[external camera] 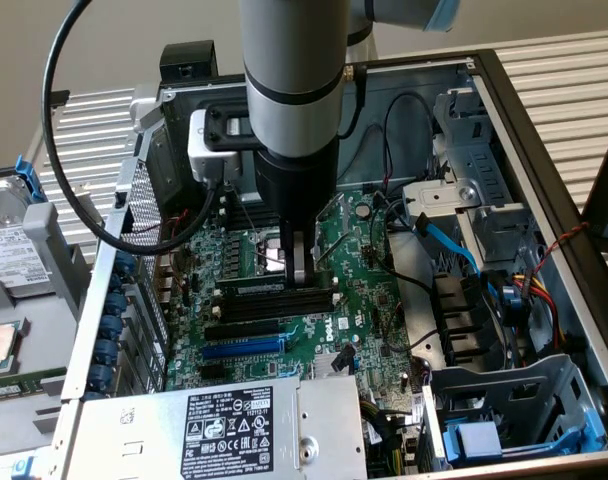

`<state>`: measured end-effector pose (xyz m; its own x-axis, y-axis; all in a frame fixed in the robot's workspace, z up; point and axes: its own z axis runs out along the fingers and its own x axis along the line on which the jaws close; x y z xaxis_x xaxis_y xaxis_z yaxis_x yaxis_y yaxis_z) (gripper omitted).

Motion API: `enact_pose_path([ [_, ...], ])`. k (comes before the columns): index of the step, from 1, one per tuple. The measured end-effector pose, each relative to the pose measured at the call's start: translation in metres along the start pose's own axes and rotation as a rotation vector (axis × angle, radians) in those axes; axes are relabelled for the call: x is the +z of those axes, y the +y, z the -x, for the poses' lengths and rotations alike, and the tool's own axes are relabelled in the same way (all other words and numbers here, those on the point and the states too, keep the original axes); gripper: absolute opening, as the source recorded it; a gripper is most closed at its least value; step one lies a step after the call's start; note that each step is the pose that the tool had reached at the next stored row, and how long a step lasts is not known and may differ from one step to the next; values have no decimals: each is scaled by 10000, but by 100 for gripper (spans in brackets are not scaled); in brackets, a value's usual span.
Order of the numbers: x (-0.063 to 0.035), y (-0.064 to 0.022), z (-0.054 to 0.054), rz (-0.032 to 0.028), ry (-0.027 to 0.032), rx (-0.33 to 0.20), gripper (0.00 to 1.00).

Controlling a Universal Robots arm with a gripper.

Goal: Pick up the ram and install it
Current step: 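Insert the ram into the slot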

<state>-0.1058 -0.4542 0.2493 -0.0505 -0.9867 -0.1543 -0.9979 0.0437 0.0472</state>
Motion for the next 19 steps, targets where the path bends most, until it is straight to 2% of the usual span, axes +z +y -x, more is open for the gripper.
enact_pose_path([
  [8,75,27,-10,-40,-2,-6,12],
  [19,89,28,-8,-36,0,-37,12],
])
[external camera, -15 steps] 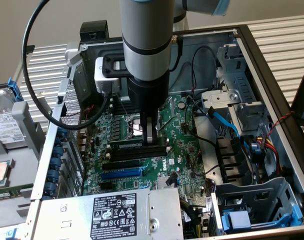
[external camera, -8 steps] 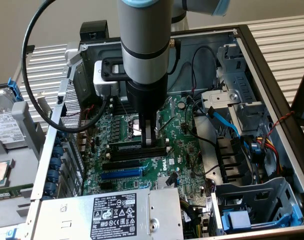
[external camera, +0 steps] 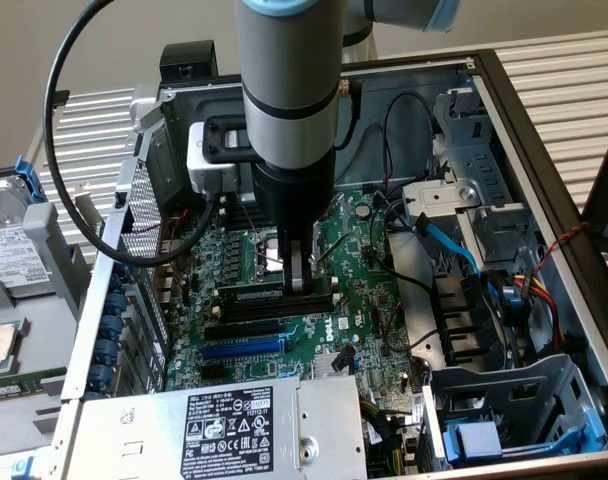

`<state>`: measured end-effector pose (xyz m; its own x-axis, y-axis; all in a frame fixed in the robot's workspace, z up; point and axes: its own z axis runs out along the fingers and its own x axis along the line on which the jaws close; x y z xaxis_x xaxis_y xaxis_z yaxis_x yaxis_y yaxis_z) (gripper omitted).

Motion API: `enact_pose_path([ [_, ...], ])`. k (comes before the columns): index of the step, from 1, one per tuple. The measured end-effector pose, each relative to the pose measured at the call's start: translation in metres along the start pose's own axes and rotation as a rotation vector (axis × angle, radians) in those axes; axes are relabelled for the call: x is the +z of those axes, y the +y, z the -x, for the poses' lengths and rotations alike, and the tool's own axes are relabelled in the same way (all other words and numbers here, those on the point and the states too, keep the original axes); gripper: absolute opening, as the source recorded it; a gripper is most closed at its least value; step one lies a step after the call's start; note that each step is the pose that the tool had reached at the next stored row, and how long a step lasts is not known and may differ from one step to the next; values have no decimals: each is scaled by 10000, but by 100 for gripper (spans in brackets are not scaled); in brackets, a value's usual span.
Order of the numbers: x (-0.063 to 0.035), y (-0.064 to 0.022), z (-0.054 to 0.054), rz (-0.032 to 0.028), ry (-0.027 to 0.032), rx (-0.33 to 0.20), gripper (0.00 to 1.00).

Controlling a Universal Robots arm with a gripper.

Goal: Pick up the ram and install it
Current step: 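Insert the ram into the slot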

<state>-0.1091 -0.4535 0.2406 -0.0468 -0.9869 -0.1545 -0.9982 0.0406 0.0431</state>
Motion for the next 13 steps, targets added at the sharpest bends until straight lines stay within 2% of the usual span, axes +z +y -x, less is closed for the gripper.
enact_pose_path([
  [13,36,-1,4,11,-12,-70,12],
])
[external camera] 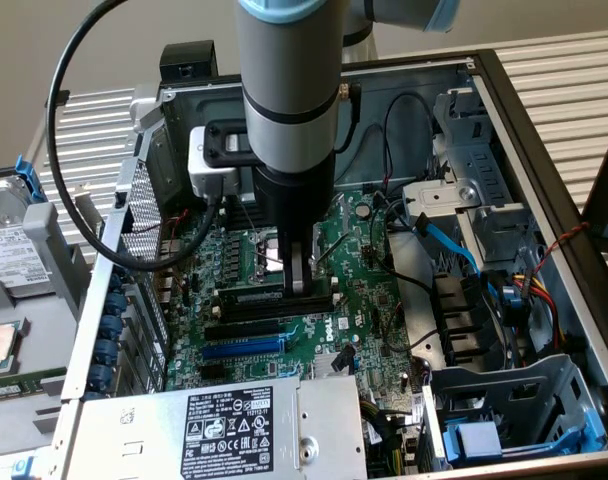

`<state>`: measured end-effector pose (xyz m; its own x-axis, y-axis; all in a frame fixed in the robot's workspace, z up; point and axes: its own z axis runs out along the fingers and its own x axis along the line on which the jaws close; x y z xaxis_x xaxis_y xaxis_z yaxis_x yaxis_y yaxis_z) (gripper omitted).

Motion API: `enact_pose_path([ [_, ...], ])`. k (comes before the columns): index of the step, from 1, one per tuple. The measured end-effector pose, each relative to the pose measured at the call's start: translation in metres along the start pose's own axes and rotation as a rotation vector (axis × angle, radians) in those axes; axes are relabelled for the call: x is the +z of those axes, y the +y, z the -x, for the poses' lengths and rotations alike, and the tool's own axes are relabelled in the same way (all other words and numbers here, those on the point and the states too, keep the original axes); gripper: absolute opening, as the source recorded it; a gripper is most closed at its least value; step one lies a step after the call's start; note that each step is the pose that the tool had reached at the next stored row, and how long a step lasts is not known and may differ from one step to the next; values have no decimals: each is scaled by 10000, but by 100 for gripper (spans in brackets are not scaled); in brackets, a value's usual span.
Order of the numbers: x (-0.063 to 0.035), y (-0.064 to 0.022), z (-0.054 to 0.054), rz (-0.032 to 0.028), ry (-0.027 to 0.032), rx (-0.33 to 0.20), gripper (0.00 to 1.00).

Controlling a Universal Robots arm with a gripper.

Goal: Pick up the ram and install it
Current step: 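Insert the ram into the slot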

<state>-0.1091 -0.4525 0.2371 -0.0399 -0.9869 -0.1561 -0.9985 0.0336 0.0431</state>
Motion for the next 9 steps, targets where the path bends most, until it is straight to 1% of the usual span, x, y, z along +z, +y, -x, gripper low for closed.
enact_pose_path([
  [9,31,0,-5,-5,-1,-1,12],
])
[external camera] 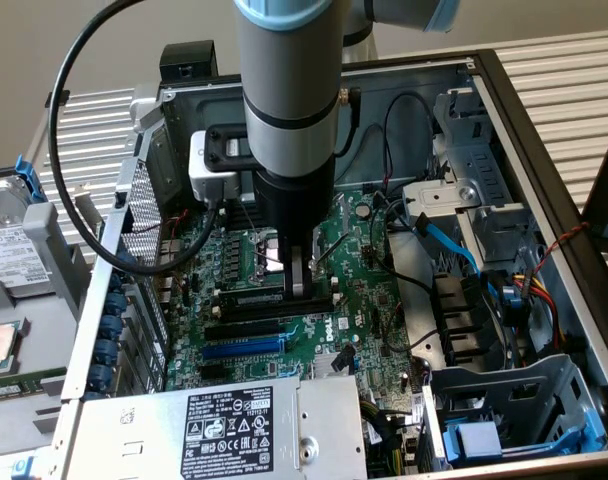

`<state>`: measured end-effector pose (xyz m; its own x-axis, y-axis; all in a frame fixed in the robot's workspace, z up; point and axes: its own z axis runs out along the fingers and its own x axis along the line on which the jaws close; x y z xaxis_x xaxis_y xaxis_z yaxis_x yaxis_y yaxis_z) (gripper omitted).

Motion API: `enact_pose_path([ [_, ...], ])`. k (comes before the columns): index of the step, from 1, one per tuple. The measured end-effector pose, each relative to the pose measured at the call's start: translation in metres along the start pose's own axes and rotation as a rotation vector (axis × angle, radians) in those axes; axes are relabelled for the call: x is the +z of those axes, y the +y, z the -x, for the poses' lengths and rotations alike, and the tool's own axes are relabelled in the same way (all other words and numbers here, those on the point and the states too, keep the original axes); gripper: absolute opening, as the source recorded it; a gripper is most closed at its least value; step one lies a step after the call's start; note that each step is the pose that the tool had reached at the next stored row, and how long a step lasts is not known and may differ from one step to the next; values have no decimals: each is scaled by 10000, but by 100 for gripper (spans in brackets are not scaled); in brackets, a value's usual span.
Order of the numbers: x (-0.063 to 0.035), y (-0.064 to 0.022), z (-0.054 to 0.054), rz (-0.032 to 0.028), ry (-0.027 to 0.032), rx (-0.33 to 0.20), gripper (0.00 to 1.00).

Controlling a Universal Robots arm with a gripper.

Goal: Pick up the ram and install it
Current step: 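Insert the ram into the slot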

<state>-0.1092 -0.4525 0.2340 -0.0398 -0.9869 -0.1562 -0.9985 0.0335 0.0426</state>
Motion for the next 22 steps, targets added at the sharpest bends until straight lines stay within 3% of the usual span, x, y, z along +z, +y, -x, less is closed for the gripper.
enact_pose_path([
  [22,22,5,-4,-1,-2,0,12],
])
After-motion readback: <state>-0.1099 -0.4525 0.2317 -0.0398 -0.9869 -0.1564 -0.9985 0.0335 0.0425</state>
